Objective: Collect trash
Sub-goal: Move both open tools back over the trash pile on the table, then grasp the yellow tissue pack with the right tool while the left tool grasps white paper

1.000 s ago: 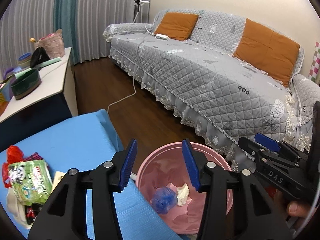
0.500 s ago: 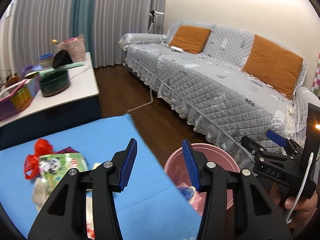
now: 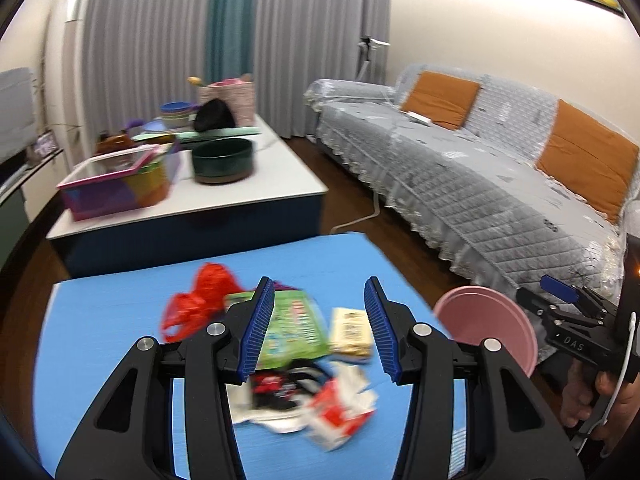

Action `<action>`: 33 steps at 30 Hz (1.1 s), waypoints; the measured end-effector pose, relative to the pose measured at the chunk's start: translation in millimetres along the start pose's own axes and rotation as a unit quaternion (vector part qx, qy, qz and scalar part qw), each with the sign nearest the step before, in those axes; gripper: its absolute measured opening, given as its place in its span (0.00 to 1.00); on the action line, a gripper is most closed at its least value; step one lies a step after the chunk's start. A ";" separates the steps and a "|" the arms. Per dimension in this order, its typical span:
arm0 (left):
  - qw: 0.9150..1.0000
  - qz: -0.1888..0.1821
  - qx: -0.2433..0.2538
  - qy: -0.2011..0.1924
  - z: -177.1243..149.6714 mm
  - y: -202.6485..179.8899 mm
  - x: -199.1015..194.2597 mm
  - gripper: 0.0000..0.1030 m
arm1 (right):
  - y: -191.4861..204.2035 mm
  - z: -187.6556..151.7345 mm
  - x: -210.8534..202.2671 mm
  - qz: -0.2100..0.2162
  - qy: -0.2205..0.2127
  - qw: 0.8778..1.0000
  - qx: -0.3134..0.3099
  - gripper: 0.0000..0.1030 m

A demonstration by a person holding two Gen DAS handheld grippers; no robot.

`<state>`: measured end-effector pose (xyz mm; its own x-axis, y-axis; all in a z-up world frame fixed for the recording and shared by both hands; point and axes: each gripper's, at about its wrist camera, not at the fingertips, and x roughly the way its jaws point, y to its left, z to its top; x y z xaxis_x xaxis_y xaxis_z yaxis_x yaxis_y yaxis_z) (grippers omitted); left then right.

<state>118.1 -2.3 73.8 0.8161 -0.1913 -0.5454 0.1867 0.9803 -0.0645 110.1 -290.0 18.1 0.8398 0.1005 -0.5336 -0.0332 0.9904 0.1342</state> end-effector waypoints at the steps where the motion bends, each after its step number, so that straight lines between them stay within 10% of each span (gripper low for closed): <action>1: 1.000 0.008 -0.004 -0.001 -0.2 10.8 -2.1 0.46 | 7.4 -0.3 1.9 0.008 0.000 1.000 -0.002 0.58; 5: 0.999 0.030 -0.029 -0.007 -6.9 46.1 -5.3 0.46 | 32.3 -1.0 15.1 0.040 0.012 0.999 -0.001 0.41; 13: 0.993 0.053 -0.099 0.034 -46.8 97.3 19.0 0.46 | 76.1 -6.5 59.3 0.066 0.048 0.997 -0.013 0.42; 33: 0.989 -0.008 -0.094 0.110 -80.5 95.7 71.9 0.45 | 129.3 -27.5 164.1 0.055 0.159 0.985 -0.029 0.73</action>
<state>150.7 81.7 -38.8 0.6716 -0.2117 -0.7100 0.0770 0.9731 -0.2173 228.7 -142.8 -75.1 0.6182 0.2227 -0.7538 -0.1535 0.9748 0.1620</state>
